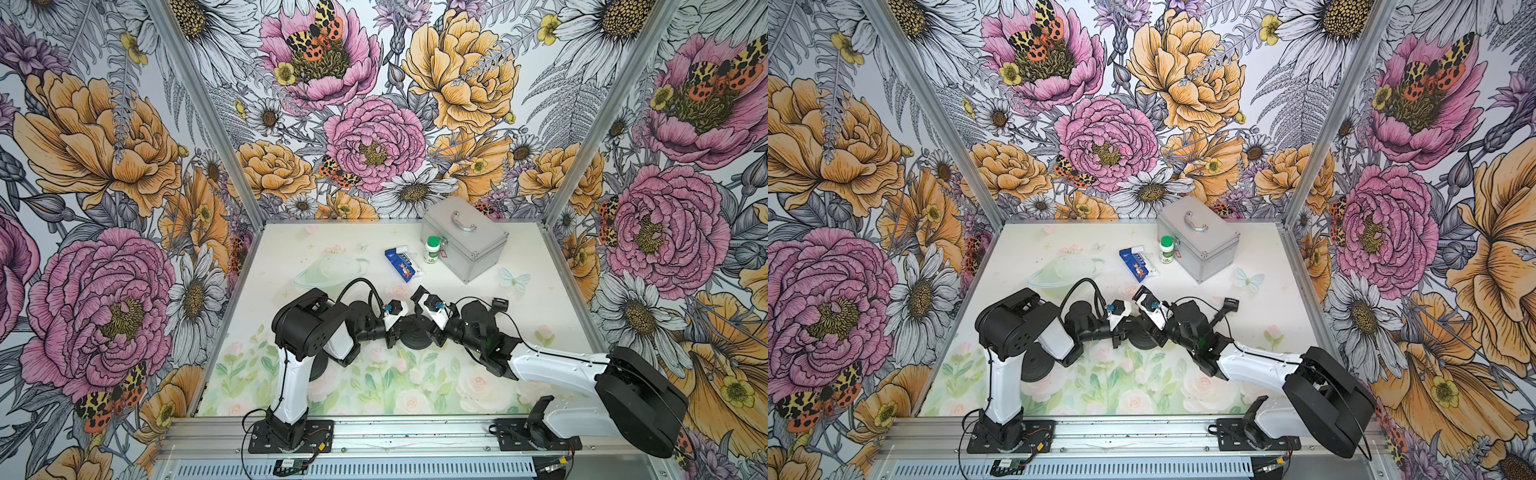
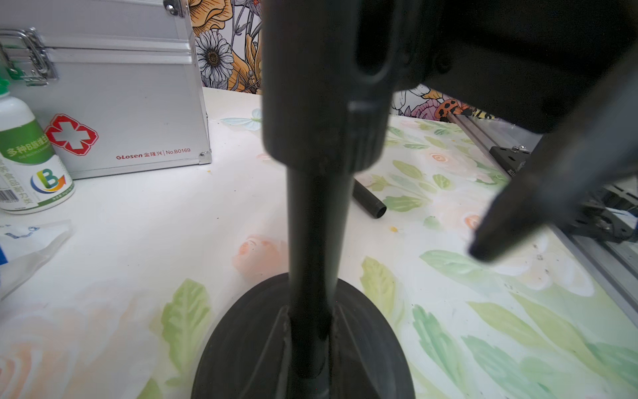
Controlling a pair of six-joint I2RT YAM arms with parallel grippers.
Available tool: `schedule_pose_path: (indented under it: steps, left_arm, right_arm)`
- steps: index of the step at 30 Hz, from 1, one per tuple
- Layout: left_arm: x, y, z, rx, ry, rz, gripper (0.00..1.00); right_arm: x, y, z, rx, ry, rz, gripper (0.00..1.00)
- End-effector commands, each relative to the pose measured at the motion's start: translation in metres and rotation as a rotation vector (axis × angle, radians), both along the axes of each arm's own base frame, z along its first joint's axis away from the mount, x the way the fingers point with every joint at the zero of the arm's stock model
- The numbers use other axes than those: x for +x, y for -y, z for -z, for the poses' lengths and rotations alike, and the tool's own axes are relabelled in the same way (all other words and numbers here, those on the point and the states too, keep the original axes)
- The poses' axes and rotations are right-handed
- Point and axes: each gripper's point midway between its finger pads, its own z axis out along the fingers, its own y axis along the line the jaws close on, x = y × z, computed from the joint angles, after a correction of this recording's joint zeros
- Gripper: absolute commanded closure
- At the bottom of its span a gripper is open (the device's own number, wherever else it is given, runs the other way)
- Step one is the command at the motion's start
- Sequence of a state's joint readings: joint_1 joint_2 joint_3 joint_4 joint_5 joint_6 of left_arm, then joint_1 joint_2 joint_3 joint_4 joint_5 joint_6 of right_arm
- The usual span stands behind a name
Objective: Assemble a microphone stand
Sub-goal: Screw the microphone stand pole into the microphone stand base.
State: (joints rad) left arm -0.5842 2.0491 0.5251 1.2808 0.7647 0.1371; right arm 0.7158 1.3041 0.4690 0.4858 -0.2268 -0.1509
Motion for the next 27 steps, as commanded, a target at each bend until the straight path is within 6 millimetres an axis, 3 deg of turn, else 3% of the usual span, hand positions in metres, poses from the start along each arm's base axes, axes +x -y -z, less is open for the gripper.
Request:
schedule_pose_path:
  steps: [1,7,15,19,22,24,27]
  left_arm:
    - [-0.001,0.002,-0.005,-0.005,-0.012,0.018,0.86]
    - [-0.002,0.003,-0.006,0.001,-0.007,0.017,0.85]
    - [-0.002,0.003,-0.005,0.005,-0.001,0.011,0.86]
    - [-0.002,0.003,-0.005,0.007,-0.001,0.009,0.85]
    - [-0.002,0.003,-0.005,0.006,-0.001,0.009,0.82]
    - [-0.002,0.003,-0.005,0.006,-0.002,0.009,0.8]
    - [-0.001,0.003,-0.005,0.005,0.0,0.006,0.76]
  right_arm:
    - [-0.032,-0.008,-0.001,0.006,-0.05,-0.289,0.5]
    - [-0.009,0.002,-0.011,0.029,-0.105,-0.343,0.5]
    - [0.013,-0.004,-0.021,0.073,-0.161,-0.424,0.51]
    - [0.013,-0.01,-0.023,0.092,-0.18,-0.477,0.77]
    - [0.02,-0.006,-0.015,0.053,-0.166,-0.403,0.95]
    - [0.029,0.001,-0.008,0.028,-0.148,-0.302,1.0]
    - [0.053,0.02,-0.004,0.066,-0.1,-0.011,1.0]
